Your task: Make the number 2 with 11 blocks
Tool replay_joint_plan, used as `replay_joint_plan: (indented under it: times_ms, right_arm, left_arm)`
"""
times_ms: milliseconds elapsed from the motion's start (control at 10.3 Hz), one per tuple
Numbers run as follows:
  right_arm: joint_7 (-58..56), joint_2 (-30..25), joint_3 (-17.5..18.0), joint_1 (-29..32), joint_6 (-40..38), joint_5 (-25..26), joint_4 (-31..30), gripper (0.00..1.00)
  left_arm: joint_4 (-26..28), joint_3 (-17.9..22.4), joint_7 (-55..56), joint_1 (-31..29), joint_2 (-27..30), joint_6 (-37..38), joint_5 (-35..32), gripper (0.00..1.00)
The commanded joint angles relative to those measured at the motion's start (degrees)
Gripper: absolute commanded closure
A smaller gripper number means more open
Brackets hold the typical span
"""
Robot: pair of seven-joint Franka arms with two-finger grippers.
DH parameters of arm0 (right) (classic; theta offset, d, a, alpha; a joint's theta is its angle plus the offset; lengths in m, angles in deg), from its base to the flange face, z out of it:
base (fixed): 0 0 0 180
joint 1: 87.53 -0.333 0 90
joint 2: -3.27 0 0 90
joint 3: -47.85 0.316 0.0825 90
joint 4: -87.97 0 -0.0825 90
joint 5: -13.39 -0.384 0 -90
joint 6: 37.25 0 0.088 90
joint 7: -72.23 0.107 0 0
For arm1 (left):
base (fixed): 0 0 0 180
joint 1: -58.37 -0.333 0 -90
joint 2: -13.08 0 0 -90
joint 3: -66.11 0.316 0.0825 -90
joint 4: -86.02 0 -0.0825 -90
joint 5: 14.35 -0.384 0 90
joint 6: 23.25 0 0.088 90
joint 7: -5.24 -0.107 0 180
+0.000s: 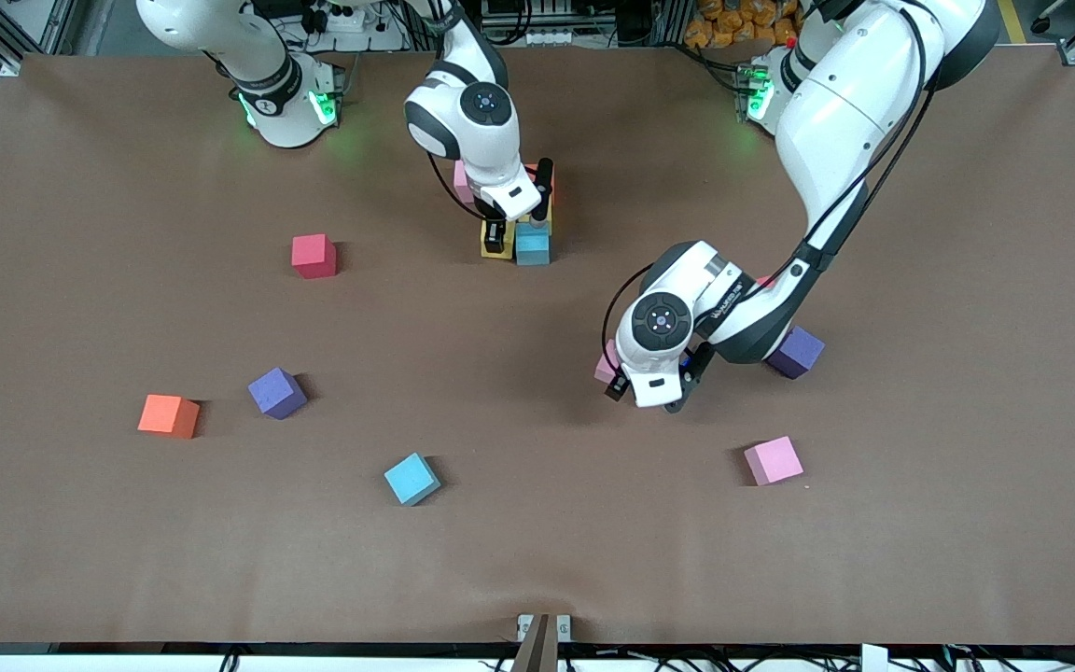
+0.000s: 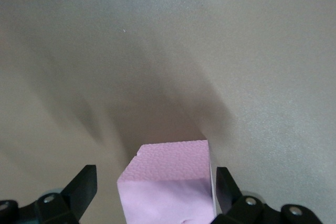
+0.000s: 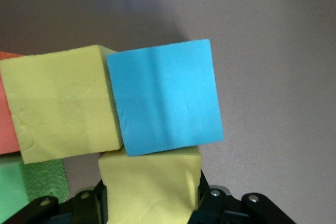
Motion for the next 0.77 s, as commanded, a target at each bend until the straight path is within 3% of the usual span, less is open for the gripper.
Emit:
replay_joint_plan:
  times_ms: [0, 677]
  right_arm:
    - [0.99, 0.78, -0.22, -0.26, -0.04, -0.9, 1.05, 0.63]
    - [0.47, 0.52, -0.31, 0.0, -0.04, -0.2, 0.87, 0.63]
  left_arm:
    - [-0.42, 0.38, 1.13, 0.48, 0.21, 0.55, 0.55, 0.0]
    - [-0.42, 0.38, 1.05, 0.48, 0.12, 0.55, 0.55, 0.0]
